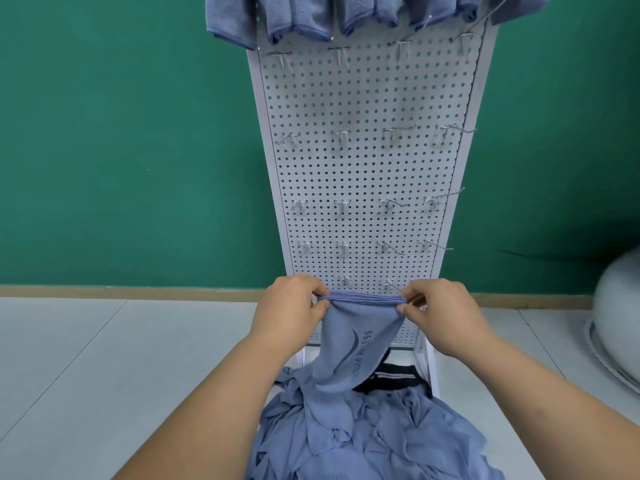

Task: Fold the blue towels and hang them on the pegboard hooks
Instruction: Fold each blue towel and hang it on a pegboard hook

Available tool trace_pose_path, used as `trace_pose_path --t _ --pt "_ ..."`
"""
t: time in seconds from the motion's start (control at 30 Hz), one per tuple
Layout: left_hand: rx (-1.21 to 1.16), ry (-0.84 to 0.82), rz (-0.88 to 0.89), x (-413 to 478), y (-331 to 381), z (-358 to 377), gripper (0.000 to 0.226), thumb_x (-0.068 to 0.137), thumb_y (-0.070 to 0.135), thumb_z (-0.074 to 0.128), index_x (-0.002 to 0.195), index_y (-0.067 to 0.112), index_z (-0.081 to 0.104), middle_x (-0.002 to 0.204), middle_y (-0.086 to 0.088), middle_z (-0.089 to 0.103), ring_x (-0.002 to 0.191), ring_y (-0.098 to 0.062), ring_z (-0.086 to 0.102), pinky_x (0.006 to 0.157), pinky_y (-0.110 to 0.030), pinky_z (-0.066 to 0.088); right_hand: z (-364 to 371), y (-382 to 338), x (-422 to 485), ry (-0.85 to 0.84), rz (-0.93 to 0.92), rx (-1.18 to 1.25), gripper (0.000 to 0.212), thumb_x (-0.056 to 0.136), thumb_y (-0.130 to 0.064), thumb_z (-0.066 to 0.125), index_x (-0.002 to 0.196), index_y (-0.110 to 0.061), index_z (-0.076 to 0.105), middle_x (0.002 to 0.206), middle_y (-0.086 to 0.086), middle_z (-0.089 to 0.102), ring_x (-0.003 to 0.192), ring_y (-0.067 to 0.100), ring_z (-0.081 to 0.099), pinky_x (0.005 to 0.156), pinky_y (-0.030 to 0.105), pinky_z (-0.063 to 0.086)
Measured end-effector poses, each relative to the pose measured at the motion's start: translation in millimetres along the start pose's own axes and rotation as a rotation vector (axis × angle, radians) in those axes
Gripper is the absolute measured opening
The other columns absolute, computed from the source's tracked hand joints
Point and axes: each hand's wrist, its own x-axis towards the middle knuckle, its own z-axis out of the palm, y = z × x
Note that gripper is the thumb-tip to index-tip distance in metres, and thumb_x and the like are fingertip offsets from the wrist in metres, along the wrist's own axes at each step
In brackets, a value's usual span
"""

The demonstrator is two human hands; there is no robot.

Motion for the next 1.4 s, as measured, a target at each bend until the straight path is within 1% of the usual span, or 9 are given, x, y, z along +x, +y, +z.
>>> trace_pose_path --t 0.1,0.2,0.37,0.53,0.7,0.83,1.0,1.23,1.4 --pt "-0.041 -0.015 -0.036 -0.7 -2.3 -1.4 0.015 0.09 0.027 0.077 0.094 0.036 0.066 0.084 0.021 0.065 0.079 -0.008 0.062 0.073 -0.033 0.056 -4.3 5.9 -0.7 -0.032 -0.026 0.091 0.008 0.091 -0.032 0.081 0.092 -0.034 0.073 0.088 -0.02 0.073 0.087 -0.003 0.067 0.083 0.031 0.058" --pt "-0.029 -0.061 -0.004 -2.3 -3.2 0.0 0.024 0.094 0.023 0.071 0.111 0.037 0.061 0.093 0.018 0.064 0.08 -0.009 0.06 0.071 -0.033 0.054 -6.0 8.7 -3.2 -0.065 -0.092 0.197 0.011 0.094 -0.028 0.078 0.096 -0.033 0.068 0.092 -0.018 0.073 0.089 -0.007 0.066 0.086 0.024 0.055" --pt "0.125 -0.174 0.058 -2.4 5.8 5.6 0.027 0.091 0.017 0.057 0.115 0.029 0.062 0.106 0.009 0.052 0.109 -0.02 0.052 0.087 -0.037 0.049 1.4 -2.5 -9.4 -0.138 -0.131 0.421 0.012 0.103 -0.023 0.066 0.103 -0.033 0.059 0.097 -0.008 0.069 0.091 0.014 0.068 0.09 0.037 0.057" --pt "-0.347 -0.29 0.133 -9.3 21.6 10.7 0.025 0.094 0.041 0.069 0.117 0.038 0.062 0.111 0.02 0.067 0.102 -0.002 0.063 0.093 -0.032 0.053 8.8 -21.6 -13.9 -0.149 -0.209 0.617 0.015 0.103 -0.019 0.064 0.105 -0.033 0.063 0.093 -0.007 0.069 0.082 0.015 0.066 0.082 0.035 0.054" --pt "-0.381 -0.185 0.136 -10.0 26.3 12.7 0.007 0.103 0.042 0.061 0.106 0.037 0.065 0.096 0.017 0.07 0.091 -0.007 0.065 0.085 -0.042 0.055 11.2 -28.5 -15.8 -0.163 -0.152 0.738 0.009 0.102 -0.022 0.067 0.105 -0.03 0.065 0.095 -0.001 0.071 0.09 0.024 0.07 0.087 0.038 0.057" --pt "-0.243 -0.104 0.207 -9.0 26.9 8.3 0.011 0.105 0.045 0.055 0.106 0.036 0.062 0.099 0.016 0.068 0.095 -0.011 0.062 0.085 -0.043 0.053 15.5 -25.0 -15.3 -0.01 -0.148 0.475 0.018 0.094 -0.036 0.076 0.088 -0.028 0.06 0.083 -0.01 0.069 0.081 0.007 0.065 0.077 0.028 0.054" --pt "-0.118 -0.074 0.274 -7.9 26.0 2.1 0.011 0.106 0.04 0.054 0.109 0.033 0.062 0.103 0.016 0.065 0.097 -0.011 0.06 0.085 -0.042 0.052 26.4 -14.0 -13.3 -0.219 -0.098 0.423 0.02 0.085 -0.044 0.082 0.09 -0.03 0.068 0.081 -0.011 0.074 0.077 0.007 0.07 0.082 0.039 0.06" --pt "-0.214 0.016 0.271 -6.7 24.2 -10.1 0.014 0.107 0.039 0.055 0.113 0.032 0.066 0.102 0.018 0.065 0.094 -0.009 0.06 0.085 -0.038 0.052 34.7 -9.2 -11.3 -0.305 -0.125 0.478 0.022 0.083 -0.033 0.086 0.095 -0.028 0.068 0.092 -0.007 0.076 0.091 0.007 0.073 0.083 0.035 0.062" --pt "-0.366 0.174 0.22 -2.4 15.8 -28.0 0.015 0.105 0.028 0.061 0.115 0.024 0.071 0.106 0.016 0.071 0.099 -0.005 0.065 0.087 -0.026 0.051 38.4 11.6 -7.8 -0.422 -0.199 0.006 0.034 0.084 -0.044 0.084 0.077 -0.027 0.055 0.08 -0.005 0.067 0.078 0.017 0.065 0.074 0.036 0.053"
